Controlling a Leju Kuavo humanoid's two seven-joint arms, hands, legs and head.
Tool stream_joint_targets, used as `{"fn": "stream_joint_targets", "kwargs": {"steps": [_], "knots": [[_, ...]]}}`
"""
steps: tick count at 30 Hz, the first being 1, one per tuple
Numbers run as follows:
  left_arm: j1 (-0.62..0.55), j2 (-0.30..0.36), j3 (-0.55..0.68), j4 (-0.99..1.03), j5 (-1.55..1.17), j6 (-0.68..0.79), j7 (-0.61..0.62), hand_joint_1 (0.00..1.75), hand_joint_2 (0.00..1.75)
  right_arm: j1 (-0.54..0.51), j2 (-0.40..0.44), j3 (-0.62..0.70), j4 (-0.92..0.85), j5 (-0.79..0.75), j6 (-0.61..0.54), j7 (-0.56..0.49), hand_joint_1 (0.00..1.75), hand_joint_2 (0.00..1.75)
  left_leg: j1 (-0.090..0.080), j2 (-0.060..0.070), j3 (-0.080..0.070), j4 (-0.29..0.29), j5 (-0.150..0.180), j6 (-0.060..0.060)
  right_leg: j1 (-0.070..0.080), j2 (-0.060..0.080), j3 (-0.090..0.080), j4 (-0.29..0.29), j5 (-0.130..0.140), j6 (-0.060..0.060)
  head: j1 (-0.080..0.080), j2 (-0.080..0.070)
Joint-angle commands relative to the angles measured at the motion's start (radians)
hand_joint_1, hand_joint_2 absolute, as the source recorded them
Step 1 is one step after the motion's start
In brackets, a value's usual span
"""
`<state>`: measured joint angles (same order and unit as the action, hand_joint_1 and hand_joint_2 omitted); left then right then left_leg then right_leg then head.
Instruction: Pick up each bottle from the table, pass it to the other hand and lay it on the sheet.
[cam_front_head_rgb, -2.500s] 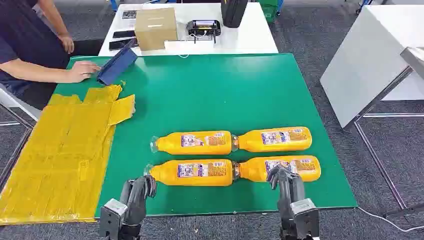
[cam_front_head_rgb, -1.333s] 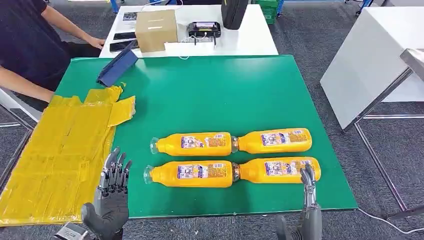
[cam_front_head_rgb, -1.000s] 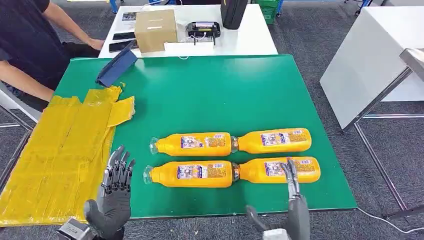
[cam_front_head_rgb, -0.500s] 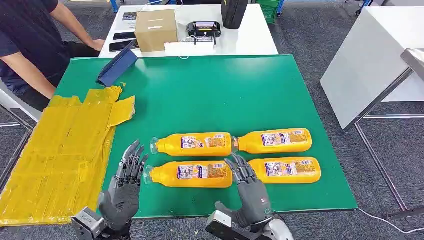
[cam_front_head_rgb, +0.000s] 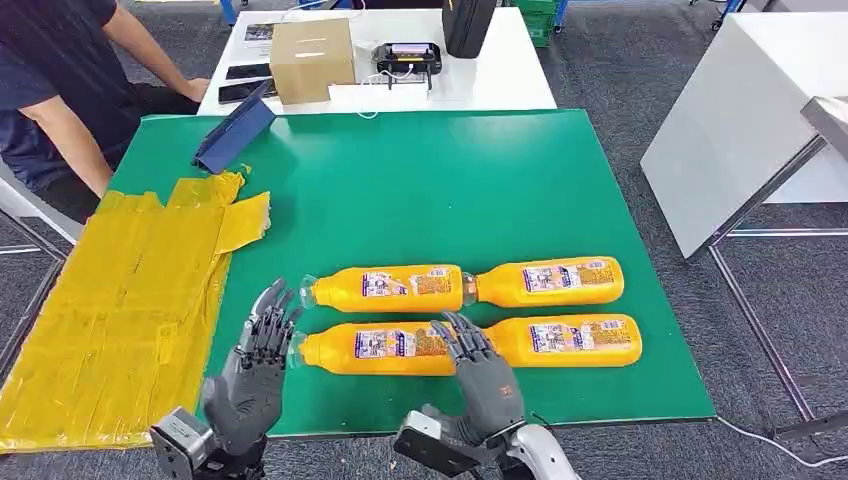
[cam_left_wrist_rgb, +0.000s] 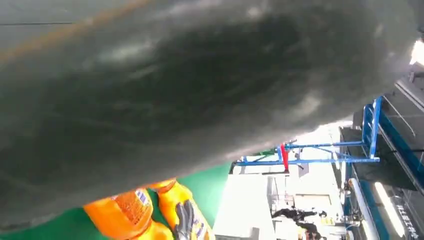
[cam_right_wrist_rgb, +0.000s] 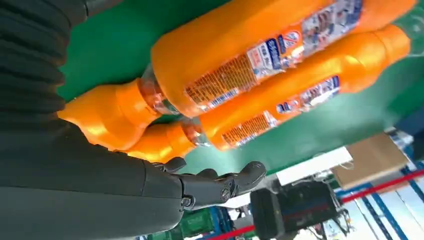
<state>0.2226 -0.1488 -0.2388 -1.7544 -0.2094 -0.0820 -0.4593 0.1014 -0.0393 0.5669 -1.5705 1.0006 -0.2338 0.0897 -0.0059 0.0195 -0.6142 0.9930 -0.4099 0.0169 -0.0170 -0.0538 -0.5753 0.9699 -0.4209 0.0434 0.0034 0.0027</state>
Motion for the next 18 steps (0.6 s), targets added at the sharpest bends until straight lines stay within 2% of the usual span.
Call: {"fn": "stream_joint_targets", "kwargs": {"steps": [1,11,12,13,18], "knots": [[-0.024,0.007,0.002,0.064,0.004,-0.02,0.003,0.0,0.0,-0.071,0.008,-0.008,0.093,0.021,0.044,0.027,0.0,1.75,0.001,0.0,0.003,-0.001,0.0,-0.001,0.0,0.004,0.003,-0.001,0.0,-0.001,0.0,0.0],[-0.024,0.007,0.002,0.064,0.004,-0.02,0.003,0.0,0.0,-0.071,0.008,-0.008,0.093,0.021,0.044,0.027,0.0,1.75,0.001,-0.001,0.004,-0.001,-0.001,-0.001,0.001,0.004,0.004,-0.002,-0.001,-0.002,0.0,0.0],[-0.045,0.002,-0.008,0.079,0.005,-0.041,-0.001,0.0,0.0,-0.158,-0.001,-0.006,0.179,0.033,0.094,0.021,0.0,1.75,0.001,0.0,0.003,-0.001,-0.001,-0.001,0.0,0.003,0.003,-0.002,0.0,-0.001,0.0,0.0],[-0.052,0.003,-0.015,0.083,0.006,-0.044,-0.001,0.0,0.0,-0.189,0.012,0.001,0.22,0.04,0.107,0.015,0.0,1.75,0.002,-0.001,0.006,-0.001,-0.002,-0.002,0.001,0.006,0.006,-0.002,-0.001,-0.002,0.0,0.0],[-0.063,0.006,-0.017,0.1,0.006,-0.05,-0.001,0.0,0.0,-0.258,0.042,0.044,0.301,0.051,0.138,0.021,0.0,1.75,0.001,0.001,0.005,-0.001,-0.001,-0.001,0.001,0.006,0.005,-0.002,0.0,-0.002,0.0,0.0]]}}
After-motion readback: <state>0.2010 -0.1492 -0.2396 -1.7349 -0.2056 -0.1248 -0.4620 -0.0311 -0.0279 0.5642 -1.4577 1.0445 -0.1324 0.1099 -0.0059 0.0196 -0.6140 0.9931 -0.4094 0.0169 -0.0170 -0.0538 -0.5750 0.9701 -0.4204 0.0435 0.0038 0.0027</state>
